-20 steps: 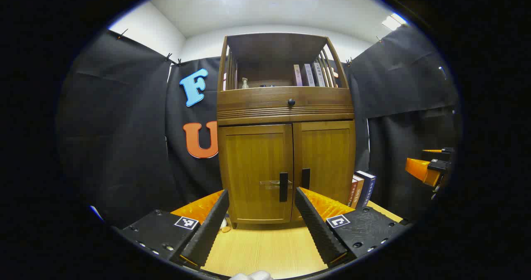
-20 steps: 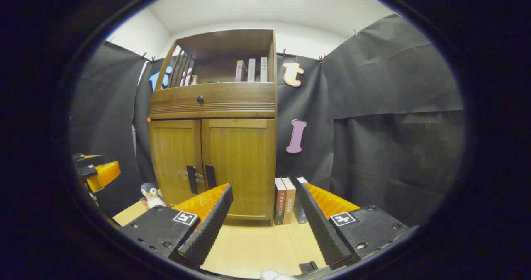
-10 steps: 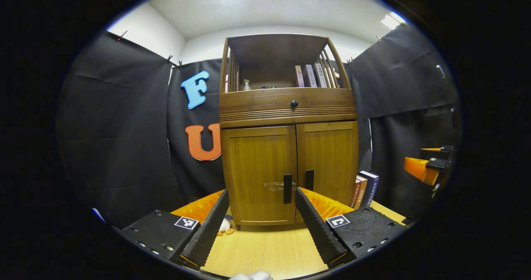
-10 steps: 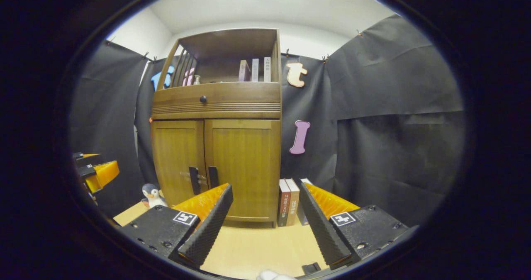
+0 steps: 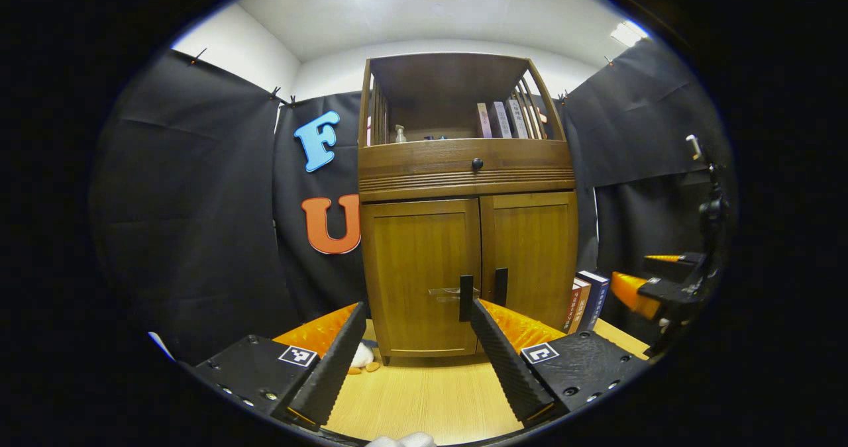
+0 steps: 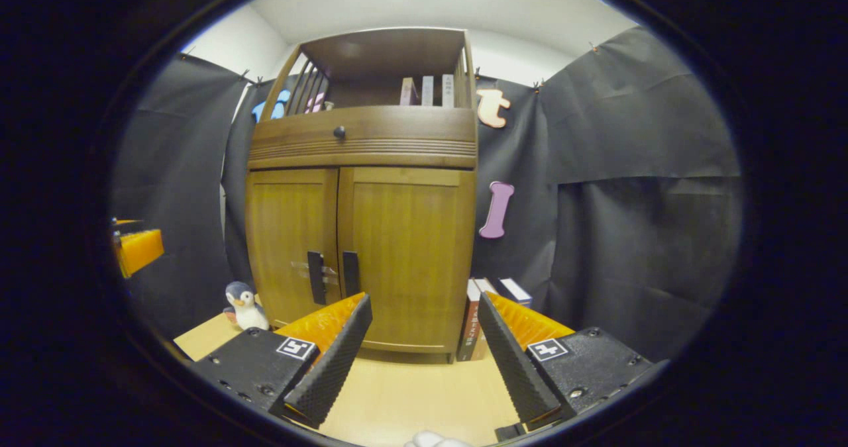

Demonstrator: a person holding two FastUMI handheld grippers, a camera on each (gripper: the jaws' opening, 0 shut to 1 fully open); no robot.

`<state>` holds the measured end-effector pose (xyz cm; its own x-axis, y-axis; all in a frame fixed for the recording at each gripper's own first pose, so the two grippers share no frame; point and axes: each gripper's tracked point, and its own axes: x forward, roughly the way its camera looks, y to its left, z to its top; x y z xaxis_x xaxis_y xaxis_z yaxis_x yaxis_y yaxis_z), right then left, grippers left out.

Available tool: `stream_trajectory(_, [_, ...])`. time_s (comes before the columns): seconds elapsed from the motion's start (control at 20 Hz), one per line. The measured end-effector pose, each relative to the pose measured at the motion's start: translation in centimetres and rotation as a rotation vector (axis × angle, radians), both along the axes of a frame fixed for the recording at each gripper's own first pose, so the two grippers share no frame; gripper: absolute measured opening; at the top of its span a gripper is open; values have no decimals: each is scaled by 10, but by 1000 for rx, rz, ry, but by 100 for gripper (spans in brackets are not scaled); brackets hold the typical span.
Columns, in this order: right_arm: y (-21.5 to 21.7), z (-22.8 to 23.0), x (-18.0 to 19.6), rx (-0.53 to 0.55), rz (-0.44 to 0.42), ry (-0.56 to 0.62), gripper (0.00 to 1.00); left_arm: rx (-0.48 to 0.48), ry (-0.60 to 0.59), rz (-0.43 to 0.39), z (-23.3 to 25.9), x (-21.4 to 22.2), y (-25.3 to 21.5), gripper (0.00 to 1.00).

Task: Open the right door of the double-door shoe cabinet with the right hand, and open the left door with the left hand.

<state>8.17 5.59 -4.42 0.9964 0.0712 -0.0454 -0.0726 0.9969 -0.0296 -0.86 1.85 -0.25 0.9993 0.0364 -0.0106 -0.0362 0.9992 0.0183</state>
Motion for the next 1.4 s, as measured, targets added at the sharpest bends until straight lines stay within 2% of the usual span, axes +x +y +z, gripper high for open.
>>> stream_trajectory(0.35, [78,-22,98,19,73,37,100,11,32,60,-6,-18,23,96])
stream_trajectory(0.7, [129,-46,180,27,59,116,100,22,57,117,-17,-28,52,96])
stream_trajectory(0.8, [133,-54,199,29,50,137,96,21,67,132,-20,-31,58,96])
stream_trajectory(0.9, [138,-60,212,38,51,160,92,23,71,147,-18,-35,62,96])
stream_trajectory(1.2, [142,-68,236,66,44,209,68,21,85,175,-25,-40,75,96])
stream_trajectory(1.3, [146,-69,238,64,71,214,57,26,90,179,-28,-40,78,96])
stream_trajectory(1.4, [149,-70,238,60,70,216,41,37,90,186,-30,-41,82,96])
